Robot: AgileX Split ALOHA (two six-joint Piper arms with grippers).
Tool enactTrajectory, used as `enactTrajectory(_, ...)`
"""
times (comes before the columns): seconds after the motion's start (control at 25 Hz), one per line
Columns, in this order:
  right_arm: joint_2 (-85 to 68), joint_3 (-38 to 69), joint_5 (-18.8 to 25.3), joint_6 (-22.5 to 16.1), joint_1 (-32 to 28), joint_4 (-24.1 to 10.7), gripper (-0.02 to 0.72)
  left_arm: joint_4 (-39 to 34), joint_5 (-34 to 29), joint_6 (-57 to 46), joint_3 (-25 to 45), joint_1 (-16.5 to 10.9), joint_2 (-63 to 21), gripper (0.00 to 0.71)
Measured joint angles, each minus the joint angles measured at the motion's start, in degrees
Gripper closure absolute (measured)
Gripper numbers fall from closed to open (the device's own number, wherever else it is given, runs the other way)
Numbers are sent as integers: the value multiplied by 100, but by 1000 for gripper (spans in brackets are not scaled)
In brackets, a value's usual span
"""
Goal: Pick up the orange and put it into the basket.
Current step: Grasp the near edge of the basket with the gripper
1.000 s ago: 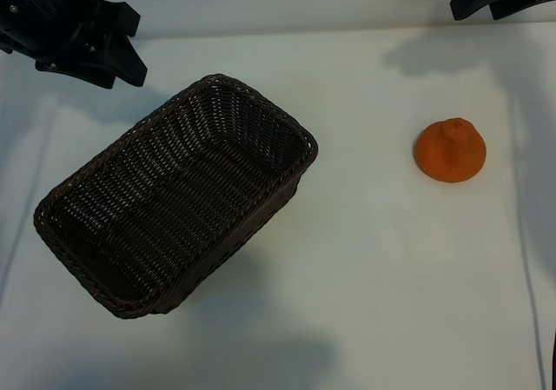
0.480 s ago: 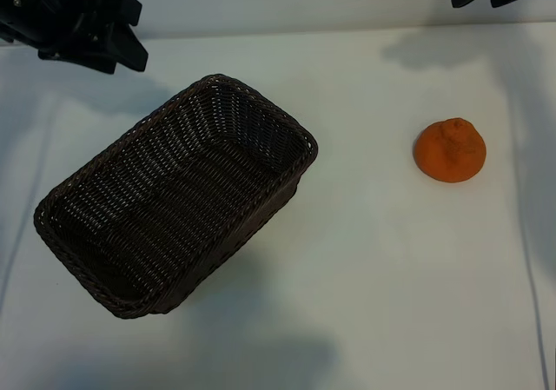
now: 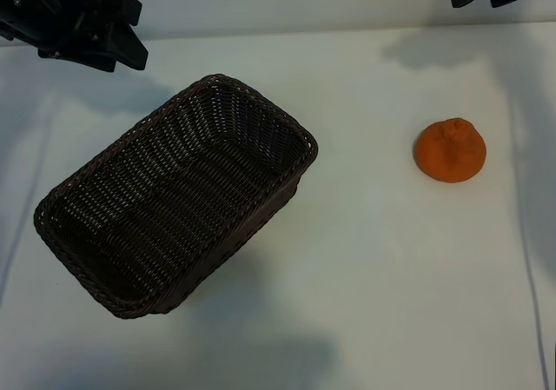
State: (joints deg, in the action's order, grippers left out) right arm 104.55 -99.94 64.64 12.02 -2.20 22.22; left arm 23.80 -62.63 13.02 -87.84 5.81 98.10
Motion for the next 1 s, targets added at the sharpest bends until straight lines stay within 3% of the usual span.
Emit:
enactTrajectory(0.24, 0, 0, 74, 0, 0, 0, 214, 0, -434, 7, -5, 0, 0, 266)
enactTrajectory(0.56, 0, 0, 96, 0, 0, 0, 214, 20, -469, -297, -7, 0, -80, 266)
enactTrajectory(1.0, 0, 0, 96, 6, 0, 0, 214, -319, -476, -1397, -7, 0, -1583, 266)
